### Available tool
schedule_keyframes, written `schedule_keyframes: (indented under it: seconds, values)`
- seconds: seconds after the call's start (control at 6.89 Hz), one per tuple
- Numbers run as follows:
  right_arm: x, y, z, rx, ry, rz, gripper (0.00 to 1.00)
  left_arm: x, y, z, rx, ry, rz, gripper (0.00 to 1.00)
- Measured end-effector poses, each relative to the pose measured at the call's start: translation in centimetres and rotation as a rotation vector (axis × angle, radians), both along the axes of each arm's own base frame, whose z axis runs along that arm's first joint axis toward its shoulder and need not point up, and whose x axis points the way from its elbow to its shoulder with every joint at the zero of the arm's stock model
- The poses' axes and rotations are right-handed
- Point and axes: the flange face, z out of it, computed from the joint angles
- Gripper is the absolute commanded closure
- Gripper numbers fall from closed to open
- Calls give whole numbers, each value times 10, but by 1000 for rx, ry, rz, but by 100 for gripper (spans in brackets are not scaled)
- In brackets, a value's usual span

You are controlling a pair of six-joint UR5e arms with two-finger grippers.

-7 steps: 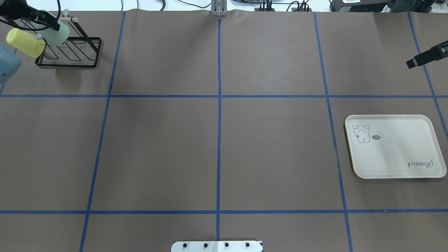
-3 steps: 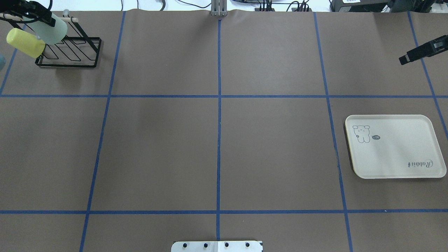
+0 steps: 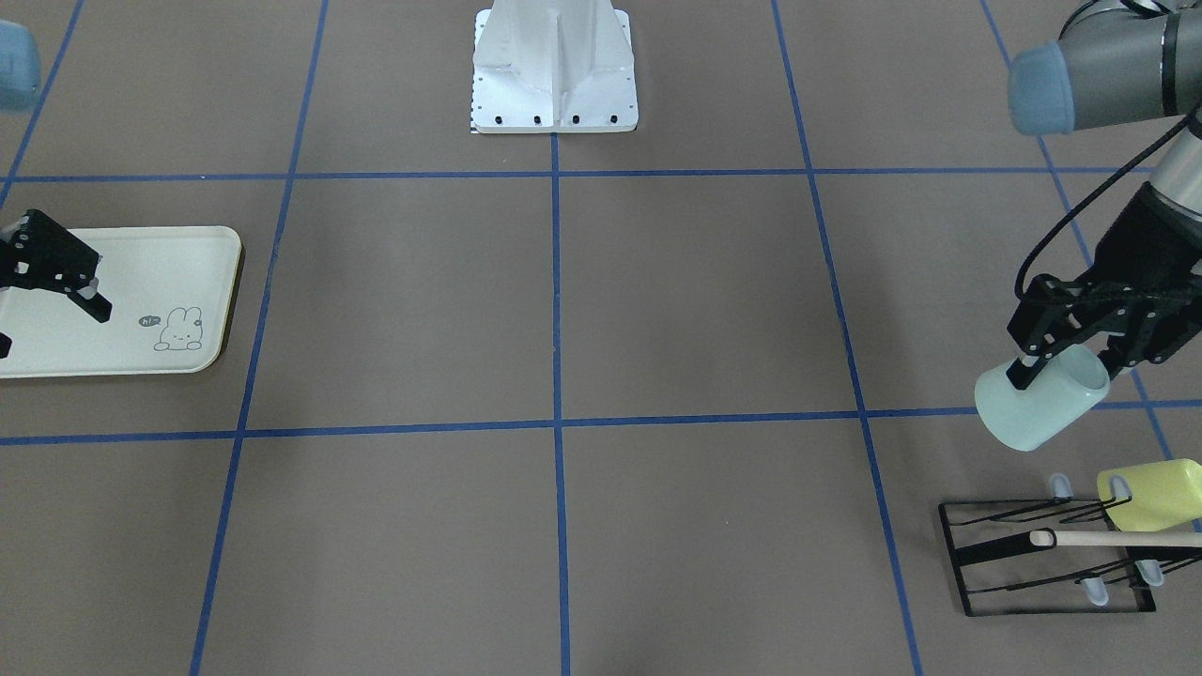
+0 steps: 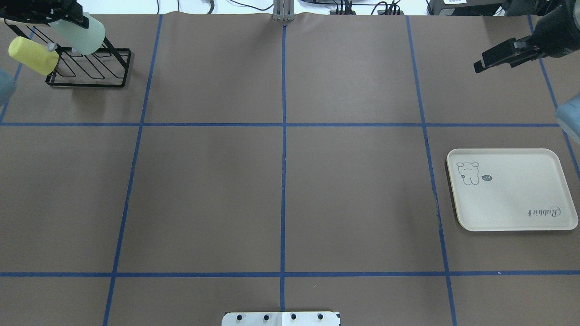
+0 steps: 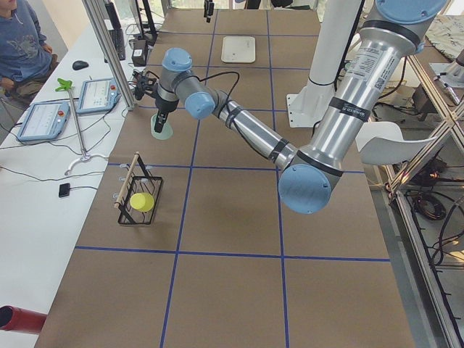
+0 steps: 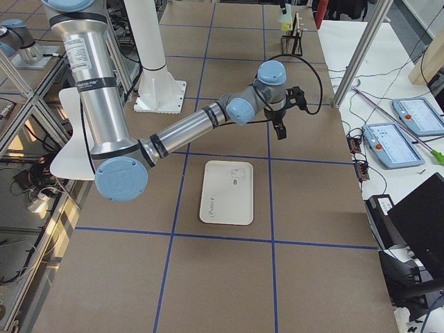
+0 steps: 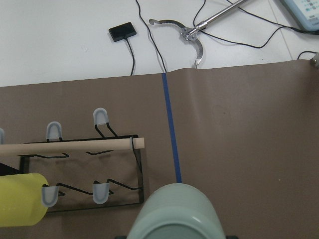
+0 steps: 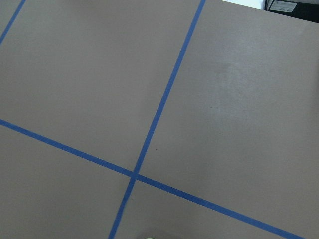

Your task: Left arm grabs green cup and hands to right arm on tray

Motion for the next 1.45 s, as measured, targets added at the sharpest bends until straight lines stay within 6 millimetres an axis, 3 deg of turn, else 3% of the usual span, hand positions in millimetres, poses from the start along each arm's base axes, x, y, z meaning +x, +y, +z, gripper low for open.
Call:
schedule_keyframes:
  seconds: [0.29,0.58,1.16,1.45]
  values:
    - [-23,6,-44,-14,-124,76,0,33,25,-34,-29,139,-31,100]
    - [-39,23,-73,-13,-343,131,0,40,55,-77,-53,268,-60,100]
    - [-71,66,-107,3,-680,162,0,70,109,-177,-122,525,-39,100]
    - [-87,92,-122,9,-887,171,1,65,134,-215,-134,631,-25,100]
